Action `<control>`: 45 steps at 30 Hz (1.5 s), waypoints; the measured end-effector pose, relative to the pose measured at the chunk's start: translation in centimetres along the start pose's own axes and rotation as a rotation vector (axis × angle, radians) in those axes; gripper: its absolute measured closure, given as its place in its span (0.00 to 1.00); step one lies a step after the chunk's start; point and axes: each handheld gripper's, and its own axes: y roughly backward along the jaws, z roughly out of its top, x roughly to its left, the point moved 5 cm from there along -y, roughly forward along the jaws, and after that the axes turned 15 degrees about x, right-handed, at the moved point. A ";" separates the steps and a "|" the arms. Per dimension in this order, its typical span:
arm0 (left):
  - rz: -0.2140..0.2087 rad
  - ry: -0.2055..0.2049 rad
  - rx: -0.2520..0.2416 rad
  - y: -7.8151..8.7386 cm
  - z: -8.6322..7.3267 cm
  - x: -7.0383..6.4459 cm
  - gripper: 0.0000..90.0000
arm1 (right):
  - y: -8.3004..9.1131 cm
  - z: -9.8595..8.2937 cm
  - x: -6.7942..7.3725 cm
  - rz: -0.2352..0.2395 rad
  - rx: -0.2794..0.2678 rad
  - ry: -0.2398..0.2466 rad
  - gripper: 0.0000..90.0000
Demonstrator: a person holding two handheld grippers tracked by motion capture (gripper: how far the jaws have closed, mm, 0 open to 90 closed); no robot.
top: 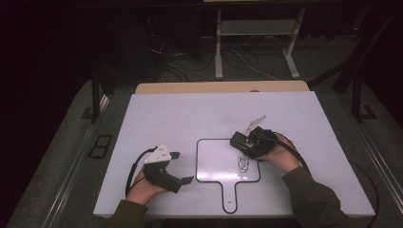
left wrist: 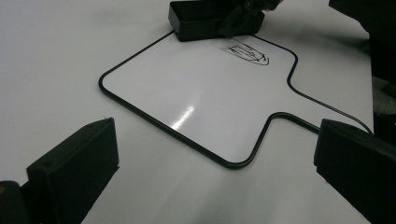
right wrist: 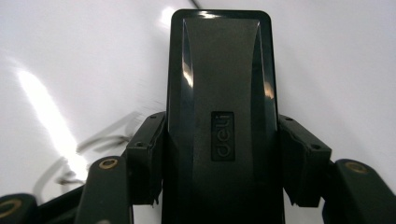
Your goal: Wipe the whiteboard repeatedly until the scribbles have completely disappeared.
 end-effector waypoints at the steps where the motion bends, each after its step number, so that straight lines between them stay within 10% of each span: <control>1: 0.000 0.000 0.000 0.0 0.0 0.0 0.00 | 0.0 -0.2 -0.4 -0.008 0.002 -0.002 0.43; 19: 0.001 0.000 -0.005 0.1 0.0 -0.1 0.00 | 0.4 -0.2 3.4 0.034 -0.006 0.103 0.43; 33: 0.000 0.003 -0.006 0.0 0.1 -0.1 0.00 | 0.2 -1.2 -1.0 -0.006 0.007 -0.037 0.43; 45: 0.002 -0.001 -0.005 0.1 0.1 -0.1 0.00 | 0.3 -0.4 1.6 0.019 0.005 0.051 0.43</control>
